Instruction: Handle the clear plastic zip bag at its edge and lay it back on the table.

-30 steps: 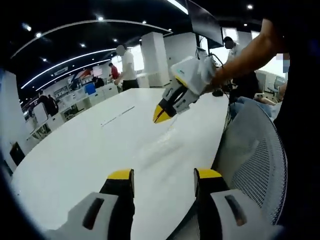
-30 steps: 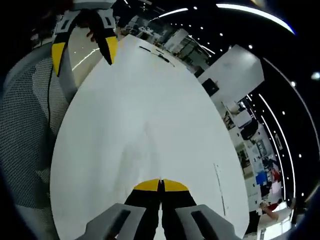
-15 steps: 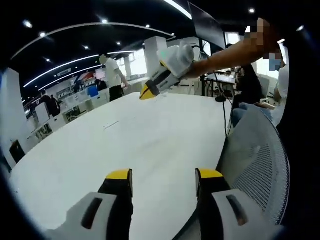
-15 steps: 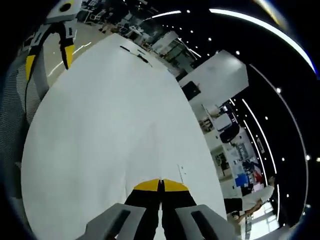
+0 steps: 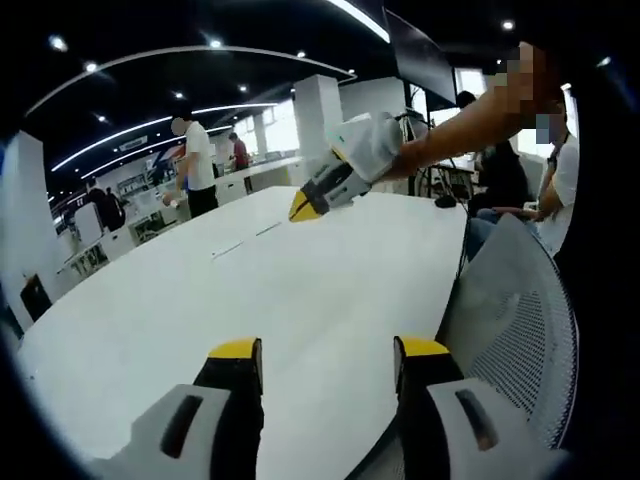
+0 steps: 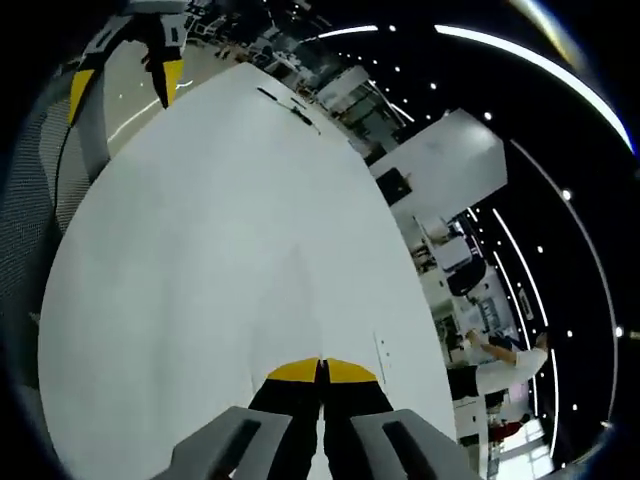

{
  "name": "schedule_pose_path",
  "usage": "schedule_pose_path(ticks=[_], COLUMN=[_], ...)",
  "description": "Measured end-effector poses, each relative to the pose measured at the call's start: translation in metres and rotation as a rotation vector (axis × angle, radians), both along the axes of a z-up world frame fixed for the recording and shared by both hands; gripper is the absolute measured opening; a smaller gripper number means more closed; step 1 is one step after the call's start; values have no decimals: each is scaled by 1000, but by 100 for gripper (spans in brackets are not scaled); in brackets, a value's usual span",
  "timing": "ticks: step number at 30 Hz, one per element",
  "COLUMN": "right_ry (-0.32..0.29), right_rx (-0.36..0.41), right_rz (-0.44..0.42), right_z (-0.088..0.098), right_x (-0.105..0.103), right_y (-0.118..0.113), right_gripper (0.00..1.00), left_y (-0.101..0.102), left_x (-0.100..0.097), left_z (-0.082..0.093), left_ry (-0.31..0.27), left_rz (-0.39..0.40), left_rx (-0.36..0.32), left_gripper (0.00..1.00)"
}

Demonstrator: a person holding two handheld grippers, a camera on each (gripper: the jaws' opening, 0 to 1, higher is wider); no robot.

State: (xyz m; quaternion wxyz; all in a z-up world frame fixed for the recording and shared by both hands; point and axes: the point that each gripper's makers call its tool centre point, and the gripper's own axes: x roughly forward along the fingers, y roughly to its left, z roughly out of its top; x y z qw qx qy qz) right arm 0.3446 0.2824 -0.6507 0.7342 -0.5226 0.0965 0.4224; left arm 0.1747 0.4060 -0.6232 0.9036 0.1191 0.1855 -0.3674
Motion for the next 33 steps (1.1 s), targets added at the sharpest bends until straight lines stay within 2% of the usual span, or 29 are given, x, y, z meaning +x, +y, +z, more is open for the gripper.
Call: schedule_pose_path(ticks=[7,15,17,19,21,23,26,28,31,33], right_ry=[67,127,173,257,294,374,377,402,405,420], right_rx=[-18,-52,-53,-26,9,17,50,128,180,263], right_rz=[24,18,-2,-58,-110,-153,-175,-216,-259,-316], right_z=[-45,-79,-90,-102,-107,-117,-115,-110,-102,-95], right_x=[-24,-36,-40,-43,-42,-47,-46,-46,-46,-47], right_y=[7,7,6,4,3,2,3,4,-5,-12], right_gripper=[0,0,0,0,0,0,2,4,8,14], left_y=[1,-2,-3,-5,-7,-10,-16,-19,-23,-24], left_x=[-1,-3,-1,1,6,11,18,24,32,39], left_z=[-1,-13,-19,-23,-29,-32,-40,-46,-54,-58], left_ry=[10,36,46,55,62,64,70,78,83,79], left_rz=[20,14,16,16,14,8,-8,-18,-23,-17], left_rx=[-14,-1,-4,0,3,5,12,22,31,29], left_gripper=[55,55,55,55,55,55,55,56,56,56])
